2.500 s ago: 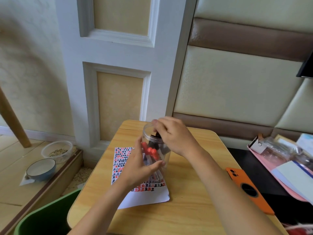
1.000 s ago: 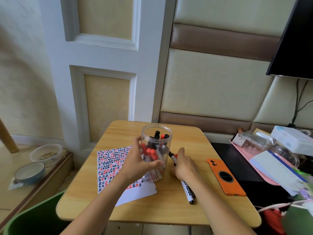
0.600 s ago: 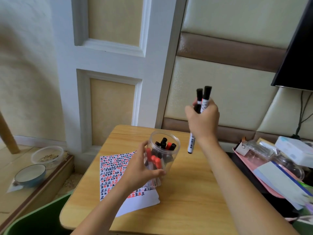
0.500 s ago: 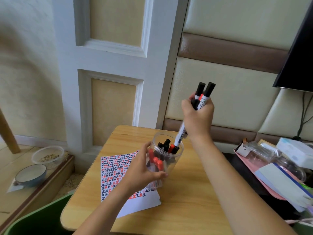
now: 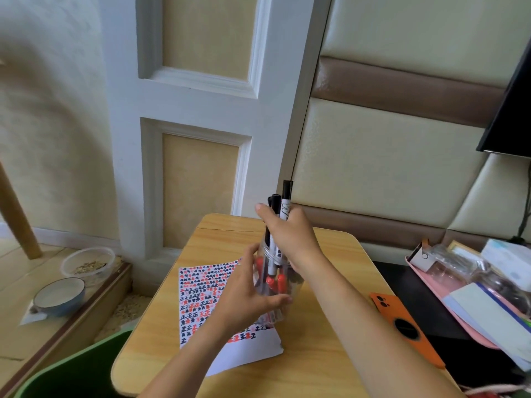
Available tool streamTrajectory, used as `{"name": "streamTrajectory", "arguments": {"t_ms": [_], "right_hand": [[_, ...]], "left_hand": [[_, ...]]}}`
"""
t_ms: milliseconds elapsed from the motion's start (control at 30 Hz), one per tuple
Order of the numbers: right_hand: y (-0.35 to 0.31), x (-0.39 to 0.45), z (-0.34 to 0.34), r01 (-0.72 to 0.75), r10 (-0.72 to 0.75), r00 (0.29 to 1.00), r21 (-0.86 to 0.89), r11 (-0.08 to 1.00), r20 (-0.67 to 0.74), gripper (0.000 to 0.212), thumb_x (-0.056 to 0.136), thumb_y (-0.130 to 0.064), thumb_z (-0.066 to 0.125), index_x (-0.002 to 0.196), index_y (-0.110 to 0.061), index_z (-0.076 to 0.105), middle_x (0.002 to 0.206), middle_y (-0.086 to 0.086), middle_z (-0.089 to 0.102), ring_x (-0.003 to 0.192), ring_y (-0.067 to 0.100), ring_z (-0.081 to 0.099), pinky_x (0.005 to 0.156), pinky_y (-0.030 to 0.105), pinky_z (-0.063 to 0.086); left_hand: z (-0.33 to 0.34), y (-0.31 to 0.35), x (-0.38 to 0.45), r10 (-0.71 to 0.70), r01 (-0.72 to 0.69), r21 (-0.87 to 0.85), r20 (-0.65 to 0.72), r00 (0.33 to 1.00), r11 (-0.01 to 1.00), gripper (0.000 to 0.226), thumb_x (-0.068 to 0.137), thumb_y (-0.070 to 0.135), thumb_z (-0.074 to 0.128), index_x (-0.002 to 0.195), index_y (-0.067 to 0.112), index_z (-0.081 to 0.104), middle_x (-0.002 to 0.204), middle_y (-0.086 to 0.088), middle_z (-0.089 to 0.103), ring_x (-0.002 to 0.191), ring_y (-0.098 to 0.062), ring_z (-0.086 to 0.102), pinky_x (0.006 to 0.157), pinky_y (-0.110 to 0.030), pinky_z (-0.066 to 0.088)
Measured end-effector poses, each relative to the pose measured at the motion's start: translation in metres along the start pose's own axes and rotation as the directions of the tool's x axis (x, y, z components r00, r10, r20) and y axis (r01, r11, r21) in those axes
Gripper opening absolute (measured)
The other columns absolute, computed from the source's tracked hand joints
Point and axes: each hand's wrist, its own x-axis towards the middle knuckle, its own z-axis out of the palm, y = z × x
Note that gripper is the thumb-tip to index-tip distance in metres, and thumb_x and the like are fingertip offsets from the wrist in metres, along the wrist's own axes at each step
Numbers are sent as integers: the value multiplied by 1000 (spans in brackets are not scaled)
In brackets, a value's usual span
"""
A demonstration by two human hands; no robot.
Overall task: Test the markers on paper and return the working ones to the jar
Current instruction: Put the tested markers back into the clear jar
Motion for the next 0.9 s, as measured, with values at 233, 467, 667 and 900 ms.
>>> {"name": "streamTrajectory", "arguments": {"t_ms": [233,467,667,900], "right_hand": [[5,-3,-7,96,-117,992,-344,934,-42,46,87,-57,70,63,-21,54,77,0,63,80,21,61,67,33,45],[1,-6,-20,135,-121,991,-392,910,60,38,85,-51,75,85,-13,70,82,1,73,82,17,67,69,35,53],[-1,0,-37,121,-126,992,-471,874,22,42,89,-44,74,72,-9,59,66,1,61,59,17,55,49,30,36],[7,1,-45,129,-19,969,-440,889,245,39,82,-65,72,77,-28,63,79,-11,65,74,7,60,59,31,45]], "left_hand": [[0,-1,1,15,-14,-21,17,1000,1000,102,65,48,91,144,46,26,124,20,61,114,4,61,91,-17,49],[-3,-4,4,-28,28,-61,11,1000,998,97,68,39,93,140,50,30,124,19,64,109,2,66,85,-18,54],[-3,-3,5,-39,41,-65,31,999,997,100,66,41,93,145,44,30,126,18,64,113,1,65,92,-25,53],[-3,0,5,-30,33,-57,50,998,998,99,69,33,93,146,40,31,126,18,63,109,9,62,80,-6,49]]}}
